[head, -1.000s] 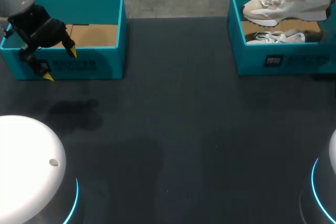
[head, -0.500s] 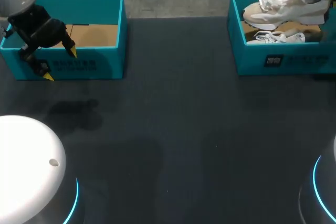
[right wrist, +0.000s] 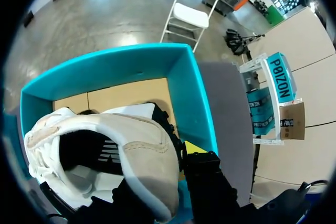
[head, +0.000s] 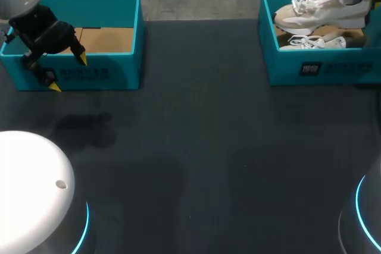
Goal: Take the shoe out of the shoebox, open the shoe tongue, remove and reinsert the insole, then place the shoe into the shoebox
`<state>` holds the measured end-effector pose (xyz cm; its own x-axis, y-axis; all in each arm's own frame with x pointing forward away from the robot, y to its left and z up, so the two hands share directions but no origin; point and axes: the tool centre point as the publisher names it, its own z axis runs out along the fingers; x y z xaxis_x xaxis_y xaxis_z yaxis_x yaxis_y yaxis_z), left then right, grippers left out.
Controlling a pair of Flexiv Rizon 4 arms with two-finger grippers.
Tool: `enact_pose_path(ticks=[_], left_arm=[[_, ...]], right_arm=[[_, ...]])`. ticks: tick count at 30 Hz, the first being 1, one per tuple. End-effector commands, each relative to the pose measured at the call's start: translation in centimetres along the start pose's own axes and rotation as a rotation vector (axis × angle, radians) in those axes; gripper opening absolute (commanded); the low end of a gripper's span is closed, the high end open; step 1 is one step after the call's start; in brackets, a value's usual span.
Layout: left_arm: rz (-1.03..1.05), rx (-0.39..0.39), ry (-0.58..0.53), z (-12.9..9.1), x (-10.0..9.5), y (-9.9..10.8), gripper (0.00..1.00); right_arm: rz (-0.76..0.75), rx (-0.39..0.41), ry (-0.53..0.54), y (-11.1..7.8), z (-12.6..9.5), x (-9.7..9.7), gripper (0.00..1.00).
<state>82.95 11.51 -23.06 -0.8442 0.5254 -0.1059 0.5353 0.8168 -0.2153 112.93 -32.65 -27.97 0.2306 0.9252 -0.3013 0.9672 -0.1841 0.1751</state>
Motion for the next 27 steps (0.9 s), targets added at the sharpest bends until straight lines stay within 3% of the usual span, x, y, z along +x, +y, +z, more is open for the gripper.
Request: enact_pose_path(ticks=[1, 18, 27], left_arm=[[0.0, -0.003, 0.003, 0.0, 0.0, 0.0, 1.0], [0.0, -0.003, 0.003, 0.0, 0.0, 0.0, 1.0], [0.0, -0.003, 0.003, 0.0, 0.0, 0.0, 1.0]], right_arm=[[0.0, 0.01, 0.006, 0.5, 0.4, 0.2, 0.0], [0.037, 0.044, 0.048, 0.5, 3.0, 0.8, 0.0], [0.052, 0.032, 0.047, 1.0, 2.4, 0.8, 0.0]])
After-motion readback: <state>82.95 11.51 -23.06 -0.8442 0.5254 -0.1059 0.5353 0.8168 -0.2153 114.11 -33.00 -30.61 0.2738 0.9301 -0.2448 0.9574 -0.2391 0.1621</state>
